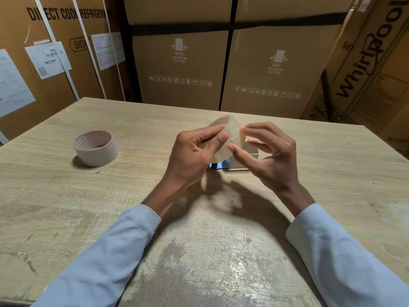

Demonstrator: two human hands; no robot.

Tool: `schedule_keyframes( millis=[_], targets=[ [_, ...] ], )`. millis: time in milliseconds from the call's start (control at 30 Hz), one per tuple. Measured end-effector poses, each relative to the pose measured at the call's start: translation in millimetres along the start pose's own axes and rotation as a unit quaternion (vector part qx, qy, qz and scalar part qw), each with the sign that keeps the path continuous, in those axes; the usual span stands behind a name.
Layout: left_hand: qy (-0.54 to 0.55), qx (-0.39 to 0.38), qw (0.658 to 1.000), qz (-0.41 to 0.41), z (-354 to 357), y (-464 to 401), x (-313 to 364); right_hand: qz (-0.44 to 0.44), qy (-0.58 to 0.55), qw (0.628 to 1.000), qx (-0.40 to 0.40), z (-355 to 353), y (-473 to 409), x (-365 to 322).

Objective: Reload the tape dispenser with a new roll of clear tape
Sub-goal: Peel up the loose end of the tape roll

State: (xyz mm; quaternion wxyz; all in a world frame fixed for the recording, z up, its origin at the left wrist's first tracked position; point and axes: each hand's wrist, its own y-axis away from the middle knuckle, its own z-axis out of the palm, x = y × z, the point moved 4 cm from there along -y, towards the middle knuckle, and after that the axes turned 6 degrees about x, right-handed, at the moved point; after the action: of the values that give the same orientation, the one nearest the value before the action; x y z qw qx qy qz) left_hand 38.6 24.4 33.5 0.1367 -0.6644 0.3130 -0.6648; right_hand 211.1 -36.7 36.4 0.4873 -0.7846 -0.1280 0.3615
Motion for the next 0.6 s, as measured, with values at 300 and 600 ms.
schedule_keyframes(
  millis=[300,600],
  targets=[
    [-0.044,0.01,0.999,-0.006,4.3,0.3,-5.6,-0.022,0.042,0.998,0.04,0.6,-2.1,-4.1],
    [-0.068,0.009,0.998,-0.004,6.2,0.5,-3.1,-0.007,0.011,0.999,0.031,0.6,-5.2,-3.4]
  ],
)
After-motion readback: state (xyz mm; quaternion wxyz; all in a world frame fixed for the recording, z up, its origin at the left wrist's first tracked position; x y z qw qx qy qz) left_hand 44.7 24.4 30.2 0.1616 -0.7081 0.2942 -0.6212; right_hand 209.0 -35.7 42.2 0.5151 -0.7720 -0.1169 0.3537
